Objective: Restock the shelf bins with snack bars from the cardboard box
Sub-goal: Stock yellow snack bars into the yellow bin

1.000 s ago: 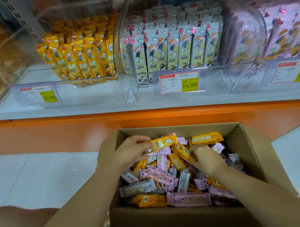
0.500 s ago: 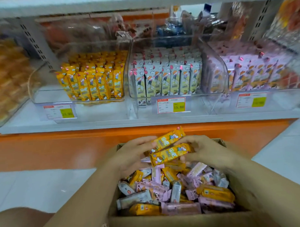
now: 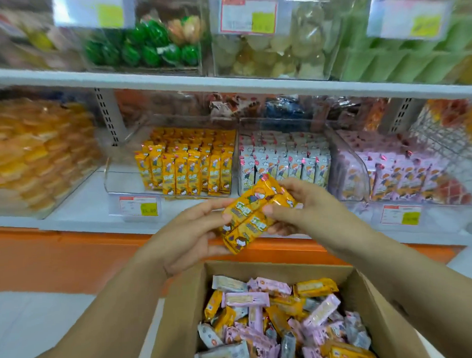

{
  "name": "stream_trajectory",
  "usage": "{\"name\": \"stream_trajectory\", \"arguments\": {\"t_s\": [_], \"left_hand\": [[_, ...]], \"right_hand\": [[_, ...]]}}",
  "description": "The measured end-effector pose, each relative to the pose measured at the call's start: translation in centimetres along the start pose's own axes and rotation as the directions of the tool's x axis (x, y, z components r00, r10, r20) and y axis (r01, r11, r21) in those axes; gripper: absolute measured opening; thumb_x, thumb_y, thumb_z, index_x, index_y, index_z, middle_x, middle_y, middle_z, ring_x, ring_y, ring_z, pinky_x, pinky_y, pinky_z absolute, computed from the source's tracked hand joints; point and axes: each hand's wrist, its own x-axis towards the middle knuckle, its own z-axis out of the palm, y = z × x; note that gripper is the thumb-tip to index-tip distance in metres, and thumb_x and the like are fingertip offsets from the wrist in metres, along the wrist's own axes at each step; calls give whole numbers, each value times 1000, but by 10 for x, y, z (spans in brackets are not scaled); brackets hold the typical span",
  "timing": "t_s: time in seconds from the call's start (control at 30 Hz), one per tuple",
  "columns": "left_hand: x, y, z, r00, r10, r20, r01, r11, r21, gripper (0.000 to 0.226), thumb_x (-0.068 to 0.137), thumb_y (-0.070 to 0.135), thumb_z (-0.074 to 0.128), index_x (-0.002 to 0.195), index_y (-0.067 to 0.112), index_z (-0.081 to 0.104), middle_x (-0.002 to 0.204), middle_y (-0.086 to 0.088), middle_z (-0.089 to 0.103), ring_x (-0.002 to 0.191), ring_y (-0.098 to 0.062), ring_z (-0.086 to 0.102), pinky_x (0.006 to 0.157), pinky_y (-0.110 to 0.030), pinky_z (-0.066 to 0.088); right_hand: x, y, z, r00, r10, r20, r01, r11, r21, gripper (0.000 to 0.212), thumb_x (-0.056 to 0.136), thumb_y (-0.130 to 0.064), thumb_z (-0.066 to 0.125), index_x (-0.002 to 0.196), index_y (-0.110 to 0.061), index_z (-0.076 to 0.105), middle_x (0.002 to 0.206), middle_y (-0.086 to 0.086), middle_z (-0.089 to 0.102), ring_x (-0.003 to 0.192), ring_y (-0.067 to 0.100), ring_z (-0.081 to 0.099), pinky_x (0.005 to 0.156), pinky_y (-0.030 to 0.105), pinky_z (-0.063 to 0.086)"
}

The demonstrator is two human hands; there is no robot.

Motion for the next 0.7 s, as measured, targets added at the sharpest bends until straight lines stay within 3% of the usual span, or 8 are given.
{"name": "stream_trajectory", "arguments": {"t_s": [0.17,0.23,0.3,0.4,0.5,0.6,0.7], "left_hand": [[2,30,-27,982,162,-92,-163,987,-2,39,71,17,61,111,19,61,96,-2,71,85,-13,69,65,-34,58],[4,41,-41,969,216,-121,-211,976,56,38,73,20,63,111,23,61,103,0,70,87,-10,69,73,-33,58],[8,51,-57,931,304,-203,-253,937,243,30,82,18,65,110,28,60,115,3,65,90,-5,67,78,-26,54],[13,61,-87,742,536,-403,-235,771,592,25,92,18,59,112,33,59,116,11,60,88,8,58,60,-8,46],[14,61,-111,610,621,-492,-209,725,657,23,93,18,56,113,28,61,109,12,62,76,14,55,52,-3,37],[18,55,-122,596,622,-508,-190,724,664,21,93,17,55,111,27,61,107,12,62,78,9,55,60,-12,41],[23,47,-125,630,606,-485,-189,725,662,22,92,15,54,108,28,60,102,12,61,81,4,56,58,-20,41]], "right_hand": [[40,-36,33,985,-161,-60,146,967,-210,22,83,-24,69,102,-20,58,83,-3,67,54,5,63,49,16,45],[61,-46,43,976,-211,-50,188,940,-286,24,84,-24,69,105,-19,58,89,-1,66,59,5,65,52,20,52],[84,-51,52,961,-271,-44,228,877,-424,28,84,-29,70,107,-21,57,99,-1,65,71,13,68,64,31,58],[120,-50,65,938,-345,-45,200,641,-741,38,85,-39,67,118,-25,55,106,-5,60,94,16,59,77,30,46],[151,-42,80,966,-258,30,139,416,-899,41,88,-37,63,124,-21,51,120,1,58,108,21,55,82,33,44],[176,-33,91,994,-88,58,72,169,-983,34,91,-27,61,120,-14,51,122,9,56,107,30,57,84,39,47],[197,-25,96,1000,20,17,15,75,-997,29,91,-18,61,117,-9,52,119,12,58,104,32,58,83,38,49]]}}
